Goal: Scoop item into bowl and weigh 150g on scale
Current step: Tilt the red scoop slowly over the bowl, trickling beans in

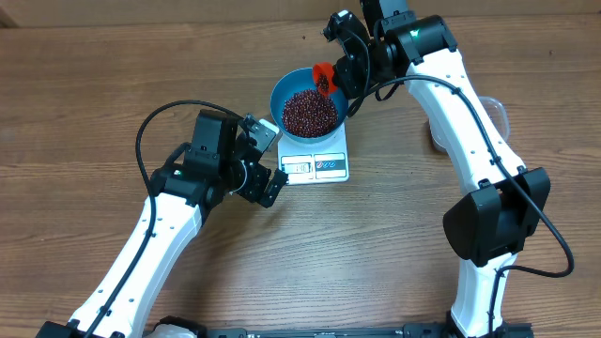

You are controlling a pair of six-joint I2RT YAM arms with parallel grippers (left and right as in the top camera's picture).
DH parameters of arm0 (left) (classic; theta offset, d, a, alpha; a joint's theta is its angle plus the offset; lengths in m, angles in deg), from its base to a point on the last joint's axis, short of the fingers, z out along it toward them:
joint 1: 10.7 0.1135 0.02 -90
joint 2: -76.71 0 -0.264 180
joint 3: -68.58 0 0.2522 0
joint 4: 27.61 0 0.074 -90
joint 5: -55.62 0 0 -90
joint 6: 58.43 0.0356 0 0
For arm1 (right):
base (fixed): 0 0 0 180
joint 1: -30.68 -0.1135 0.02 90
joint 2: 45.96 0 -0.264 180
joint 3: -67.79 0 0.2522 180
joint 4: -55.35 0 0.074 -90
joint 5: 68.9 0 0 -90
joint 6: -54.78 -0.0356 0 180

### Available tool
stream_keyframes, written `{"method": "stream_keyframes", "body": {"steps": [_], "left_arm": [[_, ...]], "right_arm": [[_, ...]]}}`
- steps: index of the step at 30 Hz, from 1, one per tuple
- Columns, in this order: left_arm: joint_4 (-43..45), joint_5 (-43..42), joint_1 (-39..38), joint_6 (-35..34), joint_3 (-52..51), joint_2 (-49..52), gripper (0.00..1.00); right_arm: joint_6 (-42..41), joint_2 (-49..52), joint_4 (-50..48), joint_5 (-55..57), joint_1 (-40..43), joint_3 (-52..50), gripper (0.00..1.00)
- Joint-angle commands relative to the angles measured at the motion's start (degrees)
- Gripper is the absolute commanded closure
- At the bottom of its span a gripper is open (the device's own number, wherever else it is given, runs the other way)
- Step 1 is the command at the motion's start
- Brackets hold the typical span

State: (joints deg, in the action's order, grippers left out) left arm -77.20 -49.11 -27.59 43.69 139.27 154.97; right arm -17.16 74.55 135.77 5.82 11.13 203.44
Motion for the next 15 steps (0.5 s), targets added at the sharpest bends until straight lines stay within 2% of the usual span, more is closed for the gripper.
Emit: {"method": "stream_keyframes", "body": {"steps": [1, 15], "left_arm": [[0.04, -0.11, -0.02, -0.57, -0.09, 0.39, 0.0], [0.04, -0.11, -0.02, -0.57, -0.09, 0.39, 0.0]], "right_arm": [[-0.02, -0.9, -0.13, -1.31, -0.37, 2.01, 0.96], [0.02, -1.36, 0.07, -1.27, -0.37, 2.01, 0.96]]}}
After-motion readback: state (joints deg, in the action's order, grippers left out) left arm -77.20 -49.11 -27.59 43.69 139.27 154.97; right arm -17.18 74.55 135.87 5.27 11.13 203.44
